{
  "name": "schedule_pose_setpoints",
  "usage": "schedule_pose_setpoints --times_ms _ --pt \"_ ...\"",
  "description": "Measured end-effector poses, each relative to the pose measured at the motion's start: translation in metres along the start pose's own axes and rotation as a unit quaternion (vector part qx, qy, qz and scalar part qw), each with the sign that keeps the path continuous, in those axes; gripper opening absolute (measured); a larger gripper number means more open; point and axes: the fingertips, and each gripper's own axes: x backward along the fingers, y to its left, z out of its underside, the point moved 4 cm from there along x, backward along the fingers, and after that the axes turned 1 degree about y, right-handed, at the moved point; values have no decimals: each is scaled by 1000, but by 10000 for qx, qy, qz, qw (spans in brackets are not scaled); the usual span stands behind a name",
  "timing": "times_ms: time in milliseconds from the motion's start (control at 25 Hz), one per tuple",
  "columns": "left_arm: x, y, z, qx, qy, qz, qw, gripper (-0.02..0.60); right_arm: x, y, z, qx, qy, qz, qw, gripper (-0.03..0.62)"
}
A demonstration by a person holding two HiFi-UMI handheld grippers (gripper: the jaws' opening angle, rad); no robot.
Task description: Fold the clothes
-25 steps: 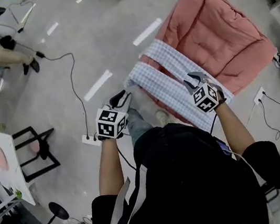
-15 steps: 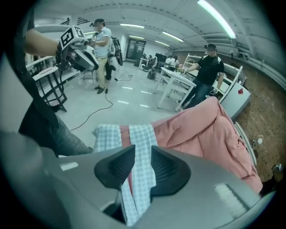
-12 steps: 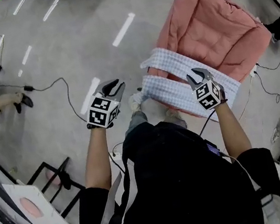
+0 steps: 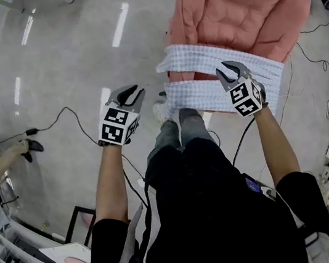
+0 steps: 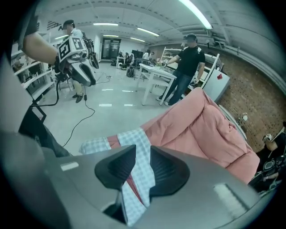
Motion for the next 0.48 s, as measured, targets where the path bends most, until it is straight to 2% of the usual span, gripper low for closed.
schedule_pose_setpoints --times_ms 360,480 --pt "-78 36 -18 -238 79 326 9992 78 -39 -16 34 -317 216 7 9993 109" --pt "-119 51 -24 -608 111 429 9972 78 -64 -29 35 -296 218 -43 9993 109"
